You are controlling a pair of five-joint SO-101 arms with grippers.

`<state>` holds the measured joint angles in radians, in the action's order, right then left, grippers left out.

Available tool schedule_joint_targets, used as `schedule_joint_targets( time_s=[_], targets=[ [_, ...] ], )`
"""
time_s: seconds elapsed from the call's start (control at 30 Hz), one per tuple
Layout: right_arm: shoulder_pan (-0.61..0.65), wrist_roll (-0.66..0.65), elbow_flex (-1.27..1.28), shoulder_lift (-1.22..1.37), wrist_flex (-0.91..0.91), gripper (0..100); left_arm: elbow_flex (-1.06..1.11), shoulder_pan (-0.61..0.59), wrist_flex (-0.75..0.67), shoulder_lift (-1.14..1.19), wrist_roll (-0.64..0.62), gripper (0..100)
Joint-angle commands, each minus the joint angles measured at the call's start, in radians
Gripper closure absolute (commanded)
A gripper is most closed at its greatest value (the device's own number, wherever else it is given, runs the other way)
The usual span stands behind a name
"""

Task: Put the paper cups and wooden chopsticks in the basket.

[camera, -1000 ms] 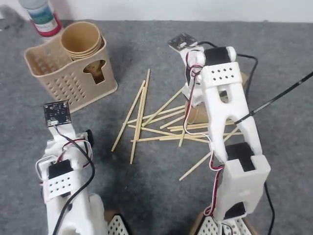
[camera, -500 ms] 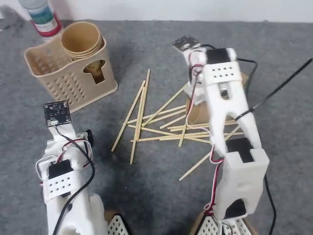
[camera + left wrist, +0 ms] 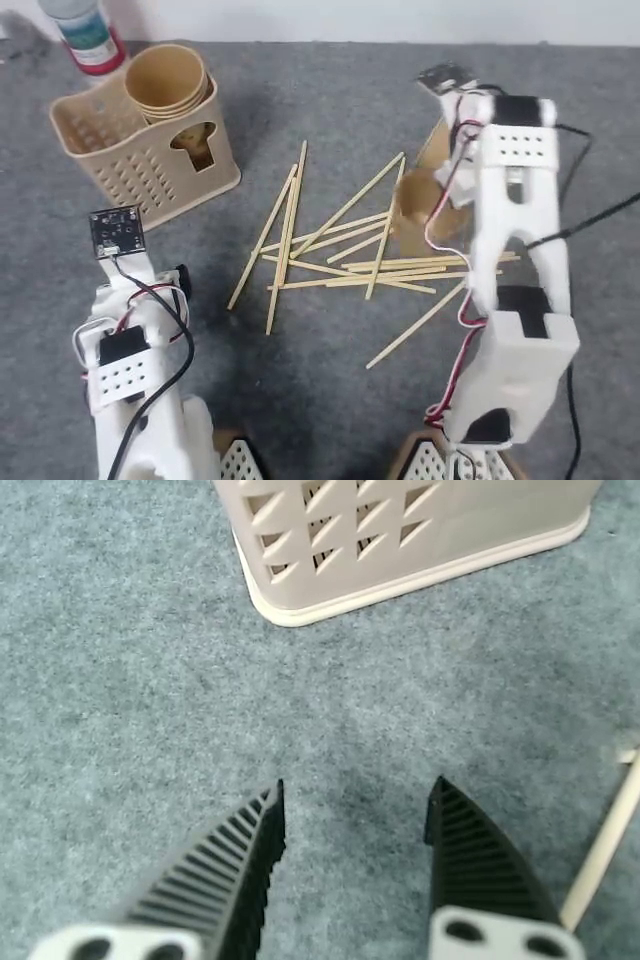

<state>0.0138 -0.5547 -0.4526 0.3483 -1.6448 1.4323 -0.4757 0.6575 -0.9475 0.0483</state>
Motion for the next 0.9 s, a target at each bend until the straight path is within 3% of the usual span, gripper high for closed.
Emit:
schedule_joint_targets(
  time_s=[0.0,0.23,0.5,0.67,0.87],
  targets=[
    [-0.084,-0.066,-0.012,-0.099,-0.007,99.2,-0.004,0.0,-0.02,-0.018,-0.012,78],
    [-0.17,-0.078,-0.009,-0.11,-0.013,99.1,-0.004,0.0,-0.02,-0.018,-0.012,78],
    [-0.094,-0.063,-0.025,-0.203,-0.073,99.1,-0.004,0.0,-0.02,-0.018,-0.012,78],
    [0.015,0.035,-0.025,-0.381,-0.056,99.1,-0.004,0.0,-0.02,-0.018,-0.012,78],
    [0.294,0.107,-0.025,-0.573,0.088,99.1,-0.004,0.0,-0.018,-0.018,-0.012,78]
  ],
)
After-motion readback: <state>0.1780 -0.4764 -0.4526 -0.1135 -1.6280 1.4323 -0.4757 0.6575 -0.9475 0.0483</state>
